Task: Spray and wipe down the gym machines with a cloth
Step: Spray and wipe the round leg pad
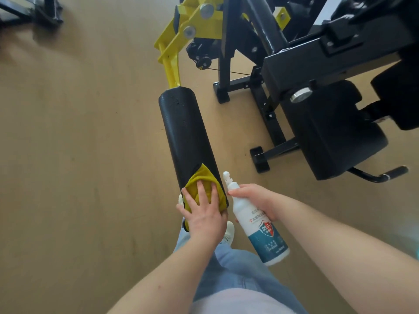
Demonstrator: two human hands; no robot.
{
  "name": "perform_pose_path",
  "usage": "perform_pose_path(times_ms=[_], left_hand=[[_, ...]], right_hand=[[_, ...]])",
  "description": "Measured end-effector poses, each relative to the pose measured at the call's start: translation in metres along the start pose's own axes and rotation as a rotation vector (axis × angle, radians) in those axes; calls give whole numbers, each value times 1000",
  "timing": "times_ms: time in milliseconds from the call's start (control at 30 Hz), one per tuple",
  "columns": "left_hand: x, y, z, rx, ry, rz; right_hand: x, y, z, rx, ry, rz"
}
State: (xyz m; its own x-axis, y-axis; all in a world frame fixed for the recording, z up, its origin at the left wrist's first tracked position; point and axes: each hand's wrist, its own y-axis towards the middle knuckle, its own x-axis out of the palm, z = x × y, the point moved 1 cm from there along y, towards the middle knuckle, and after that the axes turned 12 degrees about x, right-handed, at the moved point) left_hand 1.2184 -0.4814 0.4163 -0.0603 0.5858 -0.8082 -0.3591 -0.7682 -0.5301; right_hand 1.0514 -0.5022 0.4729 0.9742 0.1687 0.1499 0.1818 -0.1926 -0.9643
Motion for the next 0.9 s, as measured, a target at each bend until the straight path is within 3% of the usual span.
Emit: perform_pose_path(times_ms=[267, 467, 900], left_hand=[[5, 37, -9, -40, -37, 117], [-14, 69, -14, -81, -84, 98], [-97, 185, -68, -48, -75, 236]], right_hand=[[7, 31, -11, -11, 27, -11], [4, 51, -45, -45, 137, -8], [-6, 78, -145, -173, -41, 18]])
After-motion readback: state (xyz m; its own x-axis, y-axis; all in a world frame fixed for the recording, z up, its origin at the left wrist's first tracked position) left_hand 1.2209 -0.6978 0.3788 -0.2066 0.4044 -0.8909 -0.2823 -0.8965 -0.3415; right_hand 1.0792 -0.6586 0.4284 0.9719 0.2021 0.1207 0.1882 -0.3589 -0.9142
